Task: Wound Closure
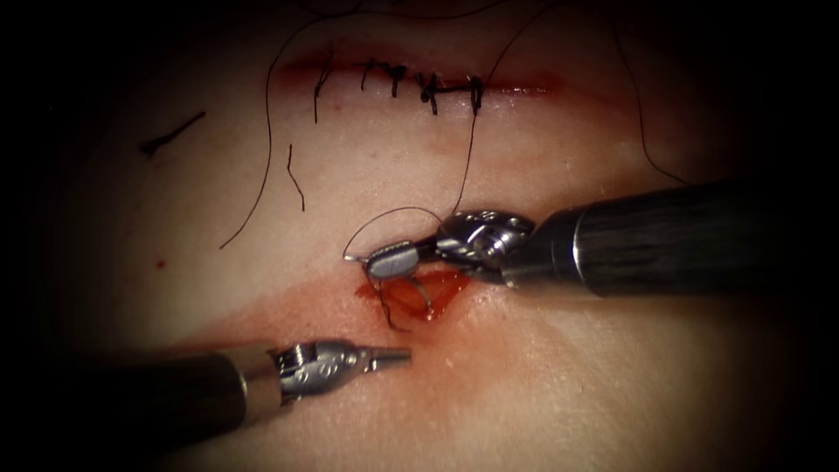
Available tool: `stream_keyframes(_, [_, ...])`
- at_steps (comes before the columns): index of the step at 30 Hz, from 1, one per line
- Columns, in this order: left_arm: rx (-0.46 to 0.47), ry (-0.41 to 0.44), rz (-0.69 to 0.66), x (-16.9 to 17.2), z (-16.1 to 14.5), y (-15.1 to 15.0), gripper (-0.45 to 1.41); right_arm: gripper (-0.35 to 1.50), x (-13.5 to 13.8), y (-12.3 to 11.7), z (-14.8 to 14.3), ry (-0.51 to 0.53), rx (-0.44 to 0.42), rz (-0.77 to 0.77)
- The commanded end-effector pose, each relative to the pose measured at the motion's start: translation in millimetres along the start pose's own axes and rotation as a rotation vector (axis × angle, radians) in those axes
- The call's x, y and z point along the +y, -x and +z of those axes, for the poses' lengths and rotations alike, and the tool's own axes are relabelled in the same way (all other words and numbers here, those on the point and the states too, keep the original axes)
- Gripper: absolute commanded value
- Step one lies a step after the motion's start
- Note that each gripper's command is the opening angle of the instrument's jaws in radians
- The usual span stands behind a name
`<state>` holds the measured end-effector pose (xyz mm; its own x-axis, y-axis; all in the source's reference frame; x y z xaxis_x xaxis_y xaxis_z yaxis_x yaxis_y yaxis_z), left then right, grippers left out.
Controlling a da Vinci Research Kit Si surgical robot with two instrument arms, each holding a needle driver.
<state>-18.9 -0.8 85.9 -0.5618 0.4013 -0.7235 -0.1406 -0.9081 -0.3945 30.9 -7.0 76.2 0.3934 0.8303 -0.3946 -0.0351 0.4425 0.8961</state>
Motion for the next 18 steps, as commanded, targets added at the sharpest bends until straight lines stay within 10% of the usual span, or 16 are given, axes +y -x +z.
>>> stream_keyframes(1, [0.001, 0.003, -0.001, 0.3, 1.0, 0.3, -0.45, -0.35, 0.4, 0.4, 0.8, -0.001, 0.000, -0.022])
stream_keyframes(6, [0.001, 0.003, -0.001, 0.3, 0.9, 0.3, -0.45, -0.33, 0.6, 0.3, 0.7, 0.003, 0.003, -0.128])
stream_keyframes(7, [0.001, 0.003, -0.001, 0.4, 0.9, 0.3, -0.45, 0.16, 0.6, 0.3, 0.7, 0.007, 0.004, -0.158])
stream_keyframes(11, [0.001, 0.003, -0.001, 0.5, 0.8, 0.3, -0.45, 0.93, 0.8, 0.3, 0.6, 0.054, -0.010, -0.268])
stream_keyframes(18, [0.001, 0.004, -0.001, 0.5, 0.8, 0.3, -0.45, 1.32, 1.7, -0.3, 0.0, 0.186, -0.045, -0.430])
